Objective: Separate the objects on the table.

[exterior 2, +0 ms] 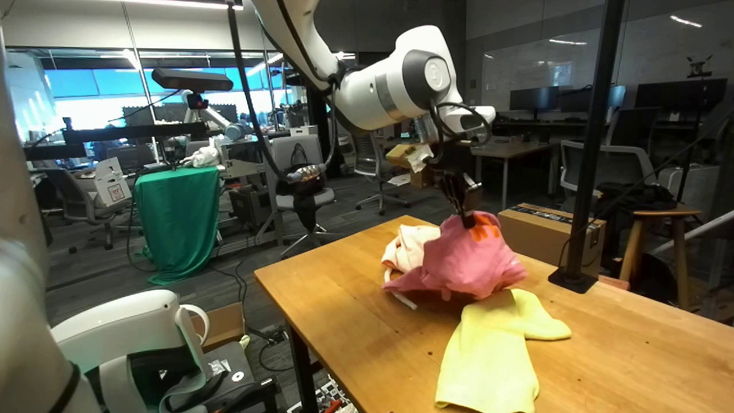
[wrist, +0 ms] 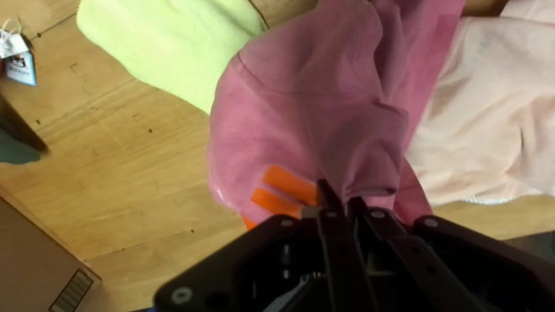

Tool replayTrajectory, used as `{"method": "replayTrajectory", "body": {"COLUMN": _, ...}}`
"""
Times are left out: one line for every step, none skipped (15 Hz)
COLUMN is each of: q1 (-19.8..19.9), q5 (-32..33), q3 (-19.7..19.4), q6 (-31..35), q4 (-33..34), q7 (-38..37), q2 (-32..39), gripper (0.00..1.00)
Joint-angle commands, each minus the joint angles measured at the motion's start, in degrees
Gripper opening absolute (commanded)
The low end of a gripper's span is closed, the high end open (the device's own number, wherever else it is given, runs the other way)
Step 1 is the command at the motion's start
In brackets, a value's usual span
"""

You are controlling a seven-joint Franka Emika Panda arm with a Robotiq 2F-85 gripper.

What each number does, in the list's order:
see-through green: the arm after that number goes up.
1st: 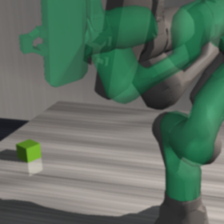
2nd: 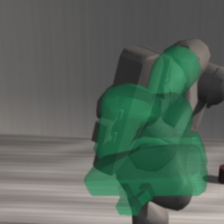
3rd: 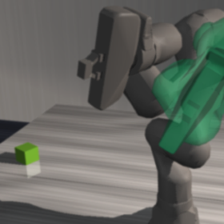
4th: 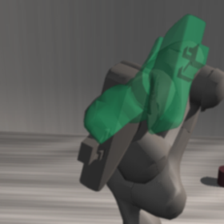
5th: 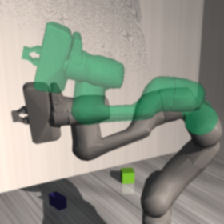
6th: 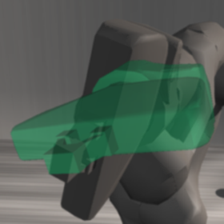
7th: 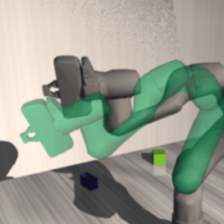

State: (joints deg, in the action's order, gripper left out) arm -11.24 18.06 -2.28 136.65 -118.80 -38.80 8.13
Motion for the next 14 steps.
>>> {"method": "replayTrajectory", "body": {"q1": 1.21, "q5": 4.19, "q3": 0.95, "q6": 0.65, "q4": -1.24, "q7": -5.29, "q2": -5.65, "gripper": 0.01}}
{"method": "replayTrajectory", "body": {"q1": 1.59, "q5": 5.04, "q3": 1.26, "q6": 0.50, "q4": -1.05, "q7": -6.36, "q2": -6.47, "gripper": 0.01}}
{"method": "replayTrajectory", "body": {"q1": 2.03, "q5": 5.82, "q3": 1.54, "q6": 0.72, "q4": -1.12, "q7": -7.23, "q2": -7.25, "gripper": 0.01}}
{"method": "replayTrajectory", "body": {"q1": 2.43, "q5": 6.84, "q3": 1.83, "q6": 0.94, "q4": -1.18, "q7": -8.40, "q2": -7.98, "gripper": 0.01}}
{"method": "replayTrajectory", "body": {"q1": 2.85, "q5": 7.65, "q3": 2.11, "q6": 0.88, "q4": -1.14, "q7": -9.30, "q2": -8.66, "gripper": 0.01}}
{"method": "replayTrajectory", "body": {"q1": 3.27, "q5": 8.83, "q3": 2.37, "q6": 0.97, "q4": -1.11, "q7": -10.56, "q2": -9.19, "gripper": 0.01}}
{"method": "replayTrajectory", "body": {"q1": 3.69, "q5": 9.35, "q3": 2.65, "q6": 0.90, "q4": -1.06, "q7": -11.29, "q2": -9.64, "gripper": 0.01}}
{"method": "replayTrajectory", "body": {"q1": 4.09, "q5": 10.05, "q3": 2.90, "q6": 1.07, "q4": -1.18, "q7": -12.07, "q2": -10.08, "gripper": 0.01}}
{"method": "replayTrajectory", "body": {"q1": 4.49, "q5": 10.80, "q3": 3.11, "q6": 1.19, "q4": -1.23, "q7": -12.85, "q2": -10.44, "gripper": 0.01}}
{"method": "replayTrajectory", "body": {"q1": 4.90, "q5": 11.87, "q3": 3.30, "q6": 1.34, "q4": -1.17, "q7": -13.90, "q2": -10.64, "gripper": 0.01}}
{"method": "replayTrajectory", "body": {"q1": 5.39, "q5": 13.49, "q3": 3.38, "q6": 1.48, "q4": -1.03, "q7": -15.43, "q2": -10.71, "gripper": 0.01}}
{"method": "replayTrajectory", "body": {"q1": 5.89, "q5": 15.10, "q3": 3.38, "q6": 1.46, "q4": -0.70, "q7": -17.08, "q2": -10.62, "gripper": 0.01}}
{"method": "replayTrajectory", "body": {"q1": 6.44, "q5": 16.72, "q3": 3.28, "q6": 1.29, "q4": -0.34, "q7": -18.72, "q2": -10.44, "gripper": 0.01}}
{"method": "replayTrajectory", "body": {"q1": 6.97, "q5": 17.91, "q3": 3.11, "q6": 1.22, "q4": -0.01, "q7": -19.91, "q2": -10.25, "gripper": 0.01}}
